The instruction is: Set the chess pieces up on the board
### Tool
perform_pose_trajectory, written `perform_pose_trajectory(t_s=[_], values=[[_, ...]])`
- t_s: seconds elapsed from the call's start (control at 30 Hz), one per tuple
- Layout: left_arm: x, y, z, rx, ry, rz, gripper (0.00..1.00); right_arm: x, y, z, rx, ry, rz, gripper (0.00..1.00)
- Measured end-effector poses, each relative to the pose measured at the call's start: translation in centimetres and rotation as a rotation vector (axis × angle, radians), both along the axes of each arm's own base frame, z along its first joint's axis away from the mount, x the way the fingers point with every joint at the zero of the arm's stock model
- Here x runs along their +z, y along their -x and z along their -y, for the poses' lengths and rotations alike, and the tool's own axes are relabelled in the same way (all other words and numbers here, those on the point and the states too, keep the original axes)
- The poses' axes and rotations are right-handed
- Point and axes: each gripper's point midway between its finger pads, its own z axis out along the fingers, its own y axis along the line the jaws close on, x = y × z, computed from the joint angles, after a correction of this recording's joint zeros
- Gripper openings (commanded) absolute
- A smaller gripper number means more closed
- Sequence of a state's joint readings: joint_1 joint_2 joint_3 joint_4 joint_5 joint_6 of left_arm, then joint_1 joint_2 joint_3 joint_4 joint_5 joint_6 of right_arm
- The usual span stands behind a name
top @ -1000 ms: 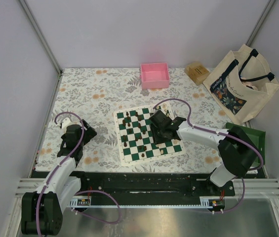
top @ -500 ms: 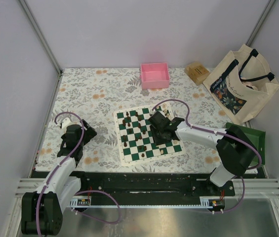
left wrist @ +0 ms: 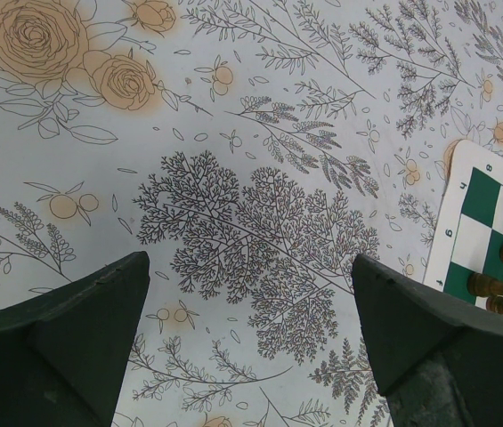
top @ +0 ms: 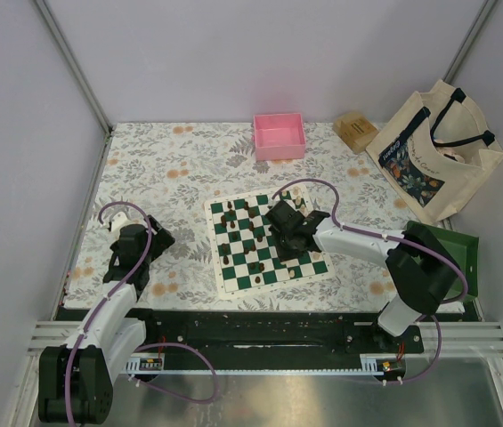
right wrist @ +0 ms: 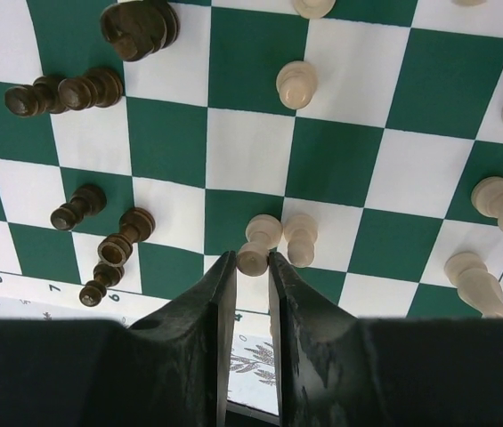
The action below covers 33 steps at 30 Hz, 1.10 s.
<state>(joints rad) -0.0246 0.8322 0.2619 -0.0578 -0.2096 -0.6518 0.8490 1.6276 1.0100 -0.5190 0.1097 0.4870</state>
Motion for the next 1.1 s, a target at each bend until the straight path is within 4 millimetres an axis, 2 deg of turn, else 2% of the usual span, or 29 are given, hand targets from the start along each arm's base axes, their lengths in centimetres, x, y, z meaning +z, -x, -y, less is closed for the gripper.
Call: perform_pose_trajectory(t_s=[0.2, 0.37, 0.43, 0.57, 0.63, 0.73, 0.83, 0.93, 1.1], values=[[0.0, 0.0, 0.0, 0.0, 0.0, 0.0, 0.99, 0.0, 0.0, -0.1, 0.001, -0.001, -0.001, 0.22], [0.0, 0.0, 0.0, 0.0, 0.0, 0.0, 0.99, 0.3, 0.0, -0.2, 0.005, -0.009, 0.001, 0.22], [0.0, 0.0, 0.0, 0.0, 0.0, 0.0, 0.99, 1.0, 0.1, -0.4, 0.009, -0.027, 0.015, 0.21], [0.0, 0.0, 0.0, 0.0, 0.0, 0.0, 0.99, 3.8, 0.7, 0.0, 0.01, -0.094, 0.073, 0.2], [0.0, 0.0, 0.0, 0.0, 0.0, 0.0, 0.99, 5.3, 1.1, 0.9, -0.006, -0.122, 0.116, 0.19], [0.0, 0.0, 0.0, 0.0, 0.0, 0.0, 0.99, 6.1, 1.6, 2.8, -0.045, -0.128, 0.167, 0.18], [0.0, 0.0, 0.0, 0.0, 0.0, 0.0, 0.99, 5.0, 2.5, 5.2, -0.088, -0.094, 0.17, 0.18], [0.0, 0.0, 0.0, 0.0, 0.0, 0.0, 0.99, 2.7, 3.1, 7.9, -0.149, -0.04, 0.128, 0.18], [0.0, 0.0, 0.0, 0.0, 0.0, 0.0, 0.99, 0.4, 3.3, 10.9, -0.233, 0.008, 0.075, 0.18]])
